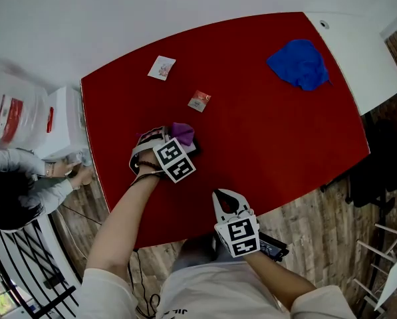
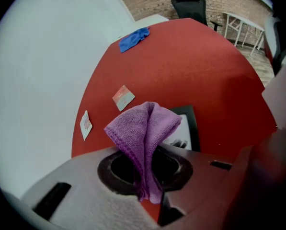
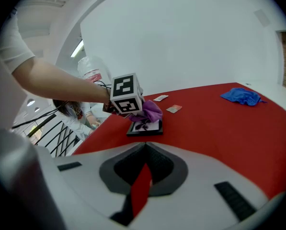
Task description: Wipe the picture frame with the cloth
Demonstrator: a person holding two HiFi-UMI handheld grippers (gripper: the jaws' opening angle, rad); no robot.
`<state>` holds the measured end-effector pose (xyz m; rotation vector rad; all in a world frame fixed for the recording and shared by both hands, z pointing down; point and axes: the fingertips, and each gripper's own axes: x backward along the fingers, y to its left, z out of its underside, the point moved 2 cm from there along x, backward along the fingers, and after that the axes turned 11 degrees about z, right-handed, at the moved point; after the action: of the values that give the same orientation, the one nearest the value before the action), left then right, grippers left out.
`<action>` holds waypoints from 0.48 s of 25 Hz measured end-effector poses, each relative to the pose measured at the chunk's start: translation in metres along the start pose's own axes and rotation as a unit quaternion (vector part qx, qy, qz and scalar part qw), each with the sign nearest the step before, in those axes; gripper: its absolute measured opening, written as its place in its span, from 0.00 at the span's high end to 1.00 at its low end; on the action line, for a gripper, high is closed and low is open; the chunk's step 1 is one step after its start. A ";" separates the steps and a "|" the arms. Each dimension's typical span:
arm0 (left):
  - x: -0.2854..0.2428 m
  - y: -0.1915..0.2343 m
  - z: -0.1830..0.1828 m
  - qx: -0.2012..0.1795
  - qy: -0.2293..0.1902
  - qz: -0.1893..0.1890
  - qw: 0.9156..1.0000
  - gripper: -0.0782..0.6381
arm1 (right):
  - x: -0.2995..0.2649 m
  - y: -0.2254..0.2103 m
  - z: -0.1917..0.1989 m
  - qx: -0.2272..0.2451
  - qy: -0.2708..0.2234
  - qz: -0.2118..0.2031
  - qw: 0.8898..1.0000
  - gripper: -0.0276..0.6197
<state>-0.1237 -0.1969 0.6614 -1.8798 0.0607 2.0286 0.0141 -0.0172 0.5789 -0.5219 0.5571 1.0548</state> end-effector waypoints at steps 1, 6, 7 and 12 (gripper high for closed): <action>0.001 -0.010 -0.001 -0.006 0.000 0.005 1.000 0.80 | -0.001 -0.001 0.000 0.000 0.000 0.000 1.000 0.95; 0.008 -0.061 -0.002 -0.024 0.002 0.021 0.999 0.80 | -0.004 -0.001 -0.001 0.003 -0.001 -0.005 1.000 0.95; 0.009 -0.069 -0.001 -0.026 0.002 0.022 0.999 0.80 | -0.004 0.001 -0.002 0.003 -0.001 -0.007 1.000 0.95; 0.012 -0.078 0.000 -0.039 0.003 0.012 0.999 0.80 | -0.004 0.004 0.000 0.004 0.000 -0.011 1.000 0.95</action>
<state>-0.1006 -0.1220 0.6670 -1.9416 0.0066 2.0697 0.0088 -0.0179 0.5812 -0.5204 0.5550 1.0305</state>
